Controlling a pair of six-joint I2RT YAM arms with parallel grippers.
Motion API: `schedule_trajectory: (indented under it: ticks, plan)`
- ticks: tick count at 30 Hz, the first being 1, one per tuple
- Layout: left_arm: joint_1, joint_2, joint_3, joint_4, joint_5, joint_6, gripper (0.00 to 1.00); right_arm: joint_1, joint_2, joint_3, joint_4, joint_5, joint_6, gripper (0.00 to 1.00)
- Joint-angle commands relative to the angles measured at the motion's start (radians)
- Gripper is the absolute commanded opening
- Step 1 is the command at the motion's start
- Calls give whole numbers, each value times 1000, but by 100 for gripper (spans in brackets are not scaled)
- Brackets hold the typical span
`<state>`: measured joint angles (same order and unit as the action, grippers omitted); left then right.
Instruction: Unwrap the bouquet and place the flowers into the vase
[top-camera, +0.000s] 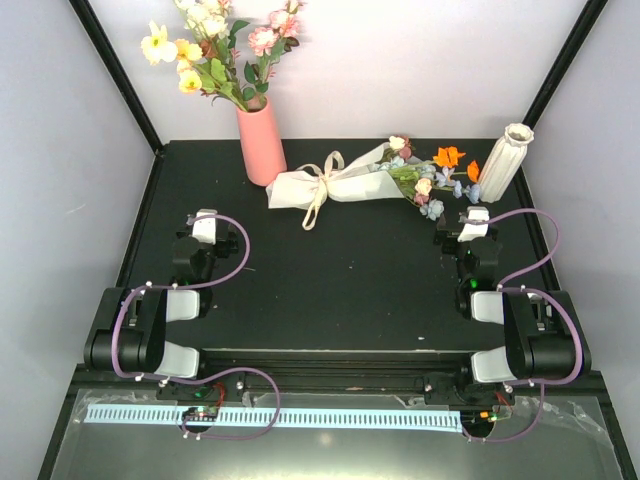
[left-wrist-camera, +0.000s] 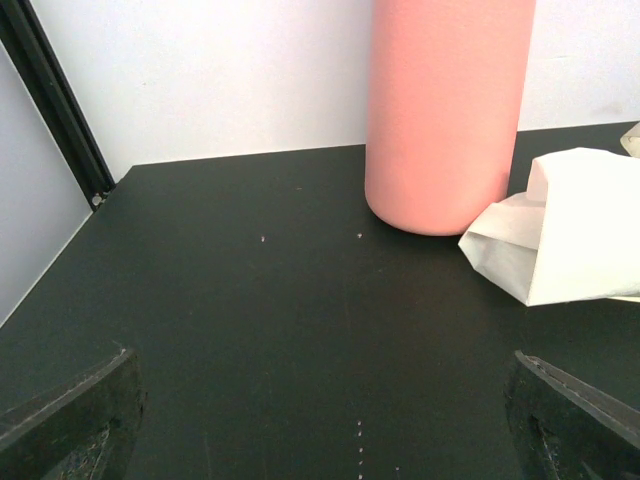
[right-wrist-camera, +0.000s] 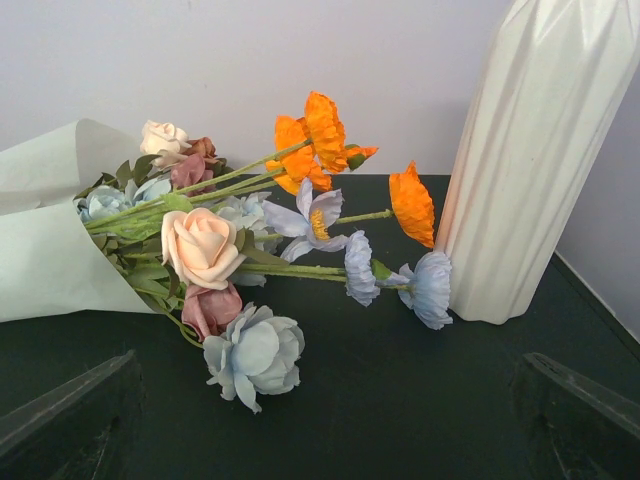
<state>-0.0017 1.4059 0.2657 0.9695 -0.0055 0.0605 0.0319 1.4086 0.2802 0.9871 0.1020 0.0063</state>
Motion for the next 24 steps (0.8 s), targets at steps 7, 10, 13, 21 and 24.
schedule_trajectory:
  ticks: [7, 10, 13, 21, 24]
  plan:
    - [-4, -58, 24, 13, 18, 7, 99, -6, -121, -16, -23, 31, 9, 100]
    - [-4, -195, 105, -324, -49, -66, 99, -5, -260, 56, -300, 64, 49, 100]
    - [-5, -281, 195, -585, -19, -94, 99, -4, -392, 96, -469, 41, 64, 100]
    - [-4, -589, 268, -917, 6, -196, 99, -5, -646, 208, -778, 6, 277, 100]
    - [-3, -672, 292, -998, 2, -216, 99, -4, -689, 207, -853, -1, 540, 100]
